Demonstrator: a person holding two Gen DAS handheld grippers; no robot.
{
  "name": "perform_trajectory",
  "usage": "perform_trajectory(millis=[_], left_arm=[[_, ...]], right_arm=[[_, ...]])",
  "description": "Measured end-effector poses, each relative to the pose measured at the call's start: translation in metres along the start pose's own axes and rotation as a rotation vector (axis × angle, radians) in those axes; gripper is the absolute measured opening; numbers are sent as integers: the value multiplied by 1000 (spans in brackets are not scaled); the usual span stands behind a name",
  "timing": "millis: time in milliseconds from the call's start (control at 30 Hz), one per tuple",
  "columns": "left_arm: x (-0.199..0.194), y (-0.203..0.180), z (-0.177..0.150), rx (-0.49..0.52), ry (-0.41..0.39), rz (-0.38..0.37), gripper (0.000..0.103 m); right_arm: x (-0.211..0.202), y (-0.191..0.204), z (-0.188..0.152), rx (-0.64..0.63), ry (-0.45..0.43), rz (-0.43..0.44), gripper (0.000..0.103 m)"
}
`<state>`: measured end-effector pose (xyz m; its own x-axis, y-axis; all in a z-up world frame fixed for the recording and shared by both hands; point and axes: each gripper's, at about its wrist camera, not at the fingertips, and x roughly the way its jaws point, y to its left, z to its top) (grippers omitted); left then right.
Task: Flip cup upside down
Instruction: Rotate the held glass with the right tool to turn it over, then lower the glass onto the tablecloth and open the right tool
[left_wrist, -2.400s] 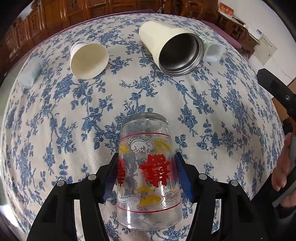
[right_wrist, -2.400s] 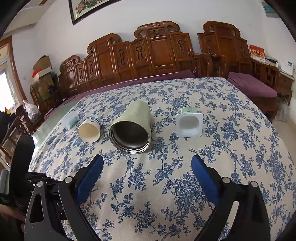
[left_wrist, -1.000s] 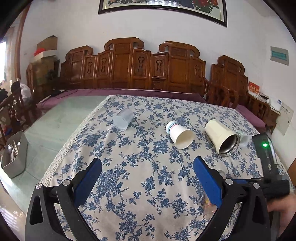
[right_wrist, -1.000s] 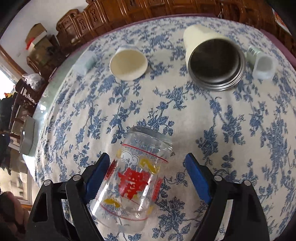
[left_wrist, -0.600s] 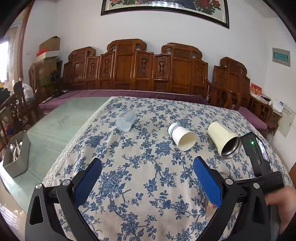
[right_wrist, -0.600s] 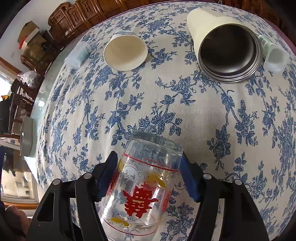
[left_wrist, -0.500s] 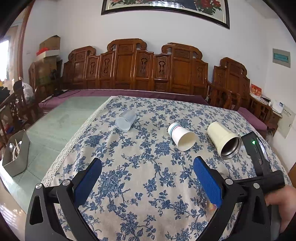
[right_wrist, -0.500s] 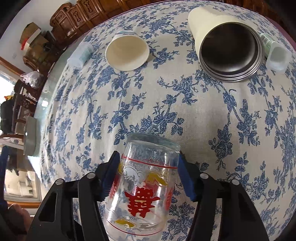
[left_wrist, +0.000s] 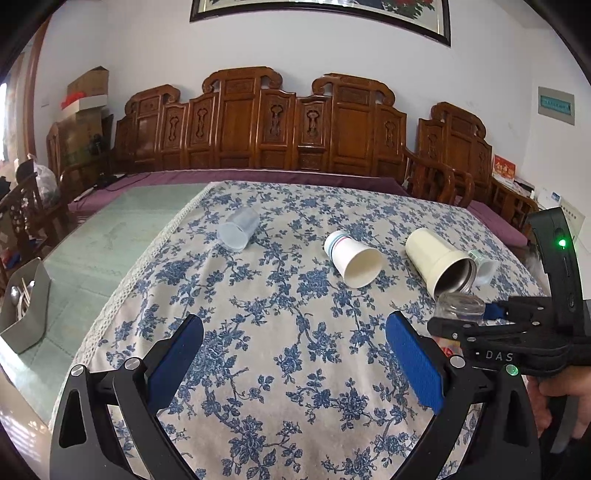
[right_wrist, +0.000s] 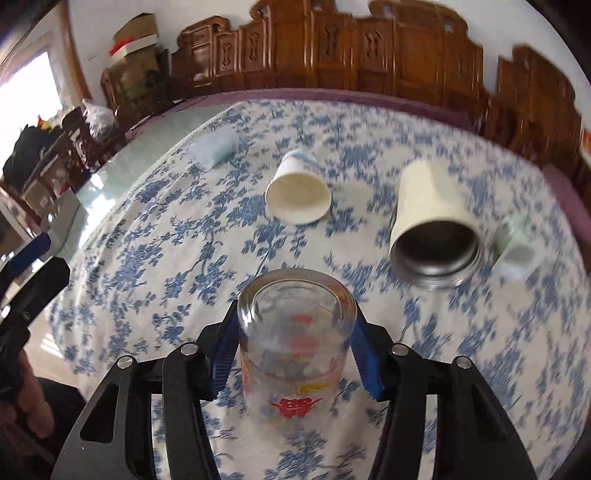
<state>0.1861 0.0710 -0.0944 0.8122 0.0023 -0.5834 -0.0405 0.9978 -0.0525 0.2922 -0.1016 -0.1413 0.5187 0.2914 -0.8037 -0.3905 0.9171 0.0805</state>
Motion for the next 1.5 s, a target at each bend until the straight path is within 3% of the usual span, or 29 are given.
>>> perform_trajectory(millis=[333,600,933,1267,1367,1500], left_arm=[[13,-4,-7,27,69,5,95],[16,-5,-9,35,79,3,95],[16,-6,-9,38,76,4,95],[13,-9,-9,48,69,8,95],[11,-11,-9,54,61,8,95],[5,-14,-8,60,55,5,95]], right_arm=[[12,4,16,-120,-137,-58,58],[20,4,7,-134,-139,-32,58],[-2,14,-26,-147,-146,-25,58],[-6,13,-36,-115,-156,-19,59],[-8,8,-37,-57,-146,-5,72],[-24,0,-43,9,-161,10,76]])
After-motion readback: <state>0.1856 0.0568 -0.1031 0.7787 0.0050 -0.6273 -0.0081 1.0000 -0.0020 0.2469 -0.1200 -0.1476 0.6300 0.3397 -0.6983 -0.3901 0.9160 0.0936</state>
